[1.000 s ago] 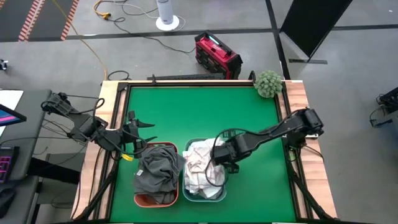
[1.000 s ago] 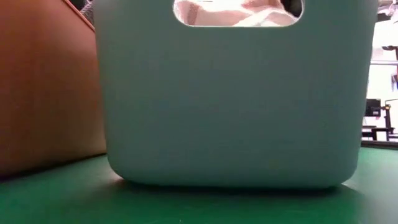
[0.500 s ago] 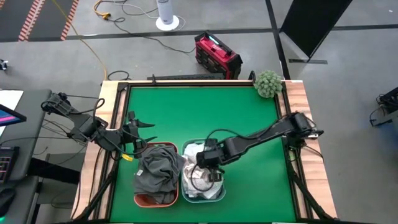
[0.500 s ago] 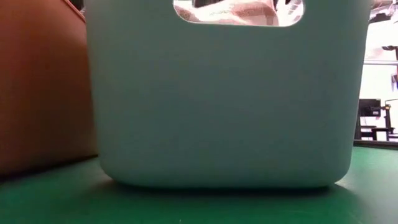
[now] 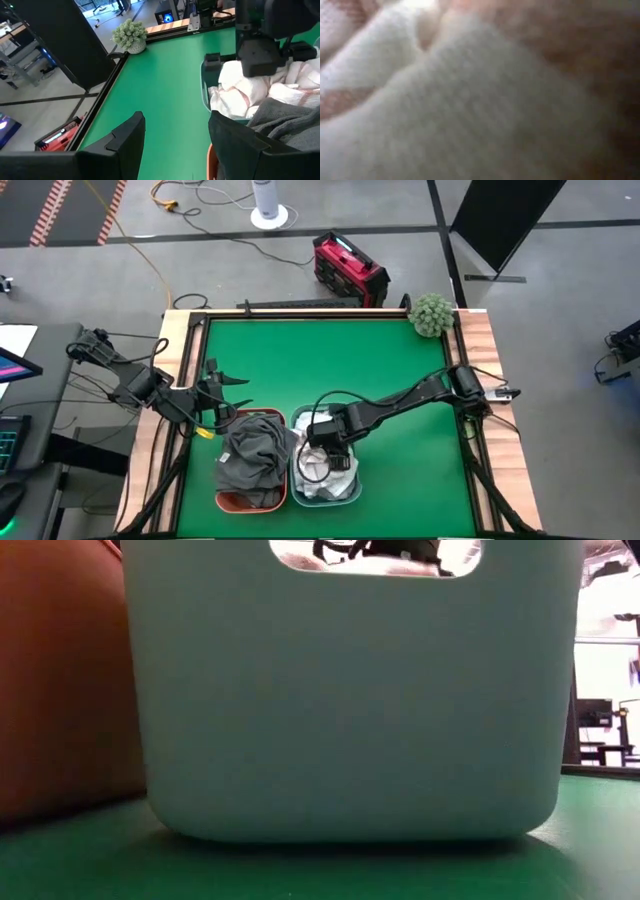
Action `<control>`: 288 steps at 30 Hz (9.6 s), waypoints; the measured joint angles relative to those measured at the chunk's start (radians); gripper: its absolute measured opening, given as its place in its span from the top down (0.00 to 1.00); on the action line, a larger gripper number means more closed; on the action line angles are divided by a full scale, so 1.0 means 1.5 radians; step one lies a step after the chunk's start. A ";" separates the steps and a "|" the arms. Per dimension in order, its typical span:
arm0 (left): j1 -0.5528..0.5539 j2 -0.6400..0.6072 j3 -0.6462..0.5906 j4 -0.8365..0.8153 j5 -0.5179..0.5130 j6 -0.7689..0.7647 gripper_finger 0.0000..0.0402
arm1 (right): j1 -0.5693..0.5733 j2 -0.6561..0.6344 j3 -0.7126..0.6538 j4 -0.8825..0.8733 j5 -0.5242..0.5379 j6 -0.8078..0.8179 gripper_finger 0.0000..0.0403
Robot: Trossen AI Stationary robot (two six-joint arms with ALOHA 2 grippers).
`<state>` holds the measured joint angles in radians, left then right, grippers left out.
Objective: Sort towels by color in basket
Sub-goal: Put the white checkered towel into the green bin, then return to Home Position
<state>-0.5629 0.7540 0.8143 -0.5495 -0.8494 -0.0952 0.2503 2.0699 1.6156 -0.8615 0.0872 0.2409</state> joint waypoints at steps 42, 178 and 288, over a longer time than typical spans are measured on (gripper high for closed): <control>0.000 0.000 0.000 -0.014 0.001 -0.009 0.48 | -0.028 -0.045 -0.040 0.191 -0.148 -0.019 0.61; -0.007 -0.499 -0.512 0.581 0.280 0.185 0.74 | 0.006 -1.380 -0.930 0.592 0.242 -0.272 0.62; 0.333 -0.498 -0.536 0.400 0.454 0.061 0.77 | -0.156 -1.375 -1.017 0.415 0.169 -0.213 0.62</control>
<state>-0.0636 0.0063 0.0109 0.0509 -0.1680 -0.0043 0.0170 0.0067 0.0906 -0.2390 0.3401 -0.0788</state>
